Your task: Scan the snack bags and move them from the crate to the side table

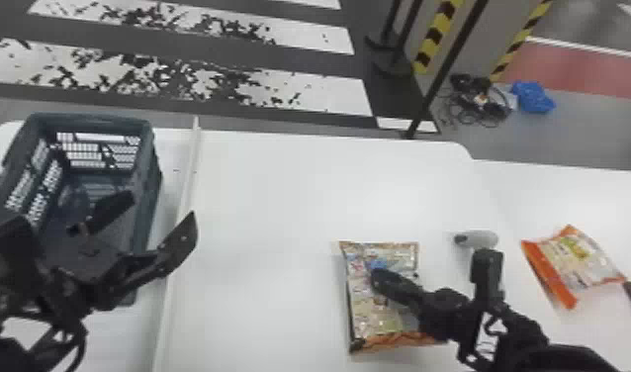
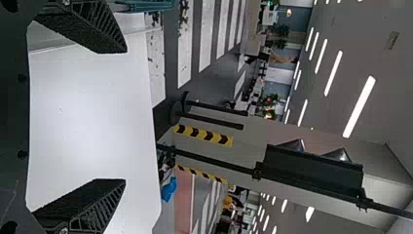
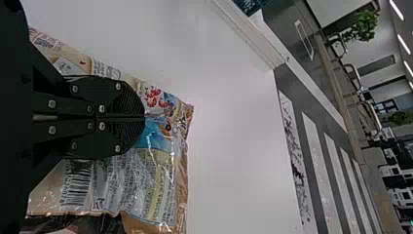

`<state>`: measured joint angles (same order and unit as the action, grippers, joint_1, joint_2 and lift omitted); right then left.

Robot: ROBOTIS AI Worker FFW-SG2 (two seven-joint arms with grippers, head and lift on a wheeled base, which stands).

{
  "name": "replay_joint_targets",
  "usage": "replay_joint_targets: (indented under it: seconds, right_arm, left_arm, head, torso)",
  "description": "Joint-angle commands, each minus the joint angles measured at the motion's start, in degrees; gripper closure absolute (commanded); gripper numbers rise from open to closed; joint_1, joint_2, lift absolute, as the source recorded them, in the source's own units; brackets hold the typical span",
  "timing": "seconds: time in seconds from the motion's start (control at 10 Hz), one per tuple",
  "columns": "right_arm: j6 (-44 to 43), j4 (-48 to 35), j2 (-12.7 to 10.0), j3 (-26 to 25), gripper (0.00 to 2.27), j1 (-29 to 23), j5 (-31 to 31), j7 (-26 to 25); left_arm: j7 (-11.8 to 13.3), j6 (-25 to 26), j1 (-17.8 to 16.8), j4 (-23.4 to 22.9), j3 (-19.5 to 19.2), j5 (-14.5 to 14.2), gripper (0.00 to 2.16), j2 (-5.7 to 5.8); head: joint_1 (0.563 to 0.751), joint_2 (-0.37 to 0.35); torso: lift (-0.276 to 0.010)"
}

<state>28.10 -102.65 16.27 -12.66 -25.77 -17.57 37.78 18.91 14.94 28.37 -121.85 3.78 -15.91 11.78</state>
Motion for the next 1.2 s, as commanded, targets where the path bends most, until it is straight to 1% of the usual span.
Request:
replay_joint_targets:
  seconds: [0.0,0.1,0.2,0.3,0.4,0.5,0.6,0.7,0.8,0.9,1.0,1.1]
  right_arm:
    - [0.52,-2.55,0.07,-2.8,2.22,-0.25,-0.72,0.02]
    - [1.4,-3.7,0.25,-5.53,2.22,-0.42,-1.68,0.1]
    - [1.92,-4.75,0.16,-8.61,2.07,-1.04,-4.32,1.86]
    - [4.38,-6.69,0.16,-12.39,0.98,-2.09,-7.4,4.06]
    - [4.91,-8.71,-0.28,-15.29,0.0,-3.76,-8.19,4.5]
    - [4.74,-8.88,-0.63,-17.83,0.0,-4.47,-8.45,4.23]
    - [4.91,-8.79,-0.72,-19.86,0.04,-4.91,-7.48,2.65]
    - [4.03,-8.18,-0.54,-21.35,0.05,-4.91,-5.73,0.54]
    - [3.51,-6.51,0.25,-22.4,0.05,-4.12,-5.11,0.1]
    - [3.15,-3.7,2.01,-22.58,0.05,-2.89,-4.23,-0.07]
    - [1.92,-0.27,3.15,-22.14,0.05,-1.04,-2.56,-0.6]
    - [0.34,3.86,4.56,-20.91,0.05,1.07,-1.24,-0.86]
  left_arm:
    - [-0.1,0.14,-0.33,0.12,0.53,0.09,0.04,0.0]
    - [-0.1,0.14,-0.51,0.12,0.97,0.26,0.04,0.0]
    - [-0.27,0.14,-0.6,0.12,1.23,0.61,0.04,0.0]
    - [-0.54,0.14,-0.69,0.03,1.23,0.61,0.04,0.0]
    - [-0.71,0.14,-0.77,0.03,1.32,0.61,0.04,0.0]
    - [-1.06,0.14,-0.86,0.03,1.67,0.61,0.04,0.0]
    - [-1.33,0.14,-0.95,0.12,1.84,0.97,0.04,0.0]
    - [-1.77,0.14,-1.13,0.3,1.84,1.14,0.04,0.08]
    - [-2.56,0.14,-1.21,0.12,1.84,1.14,0.04,0.17]
    - [-3.88,0.14,-1.21,-0.14,2.02,1.14,0.04,0.17]
    - [-4.84,0.14,-1.21,-0.32,2.28,0.97,0.04,0.08]
    - [-7.13,0.14,-1.21,-0.32,2.64,0.97,0.04,0.0]
  head:
    - [0.695,-0.213]
    - [0.695,-0.227]
    - [0.695,-0.238]
    - [0.695,-0.267]
    - [0.695,-0.291]
    - [0.695,-0.314]
    - [0.695,-0.349]
    - [0.695,-0.35]
    - [0.695,-0.35]
    - [0.695,-0.35]
    - [0.695,-0.35]
    - [0.695,-0.35]
  torso:
    - [-0.087]
    - [-0.087]
    - [-0.087]
    - [-0.087]
    - [-0.087]
    - [-0.087]
    - [-0.087]
    - [-0.087]
    - [-0.087]
    - [-0.087]
    - [-0.087]
    - [-0.087]
